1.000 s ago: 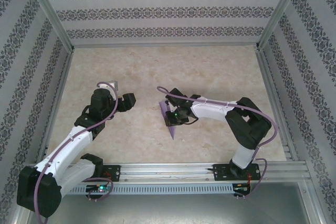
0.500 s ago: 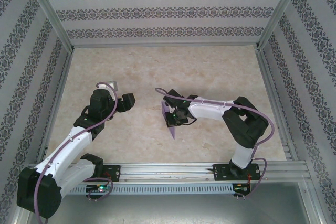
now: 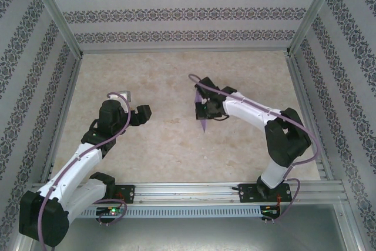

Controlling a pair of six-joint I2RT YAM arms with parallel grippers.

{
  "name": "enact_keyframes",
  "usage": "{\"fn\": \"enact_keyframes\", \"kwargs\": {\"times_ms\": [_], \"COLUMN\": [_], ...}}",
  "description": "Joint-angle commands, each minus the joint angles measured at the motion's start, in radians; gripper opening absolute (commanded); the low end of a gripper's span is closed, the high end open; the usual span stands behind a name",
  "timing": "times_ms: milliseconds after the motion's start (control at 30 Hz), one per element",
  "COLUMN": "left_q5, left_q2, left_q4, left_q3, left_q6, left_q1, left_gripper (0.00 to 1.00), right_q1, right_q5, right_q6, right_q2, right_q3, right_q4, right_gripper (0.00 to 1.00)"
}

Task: Fold a paper plane with a square sheet of paper (fold left side to right side)
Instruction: Pick up the paper plane at the center of the table, then place the paper plane at the center of the table.

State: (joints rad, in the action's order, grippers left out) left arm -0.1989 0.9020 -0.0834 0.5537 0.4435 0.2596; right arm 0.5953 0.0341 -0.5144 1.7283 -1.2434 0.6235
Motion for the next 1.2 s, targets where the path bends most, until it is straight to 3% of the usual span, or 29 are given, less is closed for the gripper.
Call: {"fn": "enact_keyframes", "kwargs": {"times_ms": [0, 300, 633, 1167], "left_q5": [-0.079, -0.300, -0.288, -0.291], "left_q2": [-0.022, -0.041, -0.041, -0.031], "left_q4": [0.000, 0.087, 0.070, 0.055], "left_q3": [0.009, 0.002, -0.008, -0.001], "left_q6": [-0.071, -0.133, -0.143, -0.156], "left_q1": [-0.019, -0.020, -0.025, -0.025], "left_gripper": [0.89, 1.00, 1.00, 1.00], "right_q1": [-0.059, -0.153, -0.170, -0.175], "right_q5": [-0.057, -0.045, -0.020, -0.016], "right_q6": [0.066, 0.106, 0.101, 0.096], "right_q2": [0.073, 0.262, 0.383, 0.436], "right_q3": [-0.083, -0.285, -0.386, -0.380], "right_q4": [0.081, 0.160, 0.201, 0.182], "right_gripper": [0.02, 0.02, 0.04, 0.19]}}
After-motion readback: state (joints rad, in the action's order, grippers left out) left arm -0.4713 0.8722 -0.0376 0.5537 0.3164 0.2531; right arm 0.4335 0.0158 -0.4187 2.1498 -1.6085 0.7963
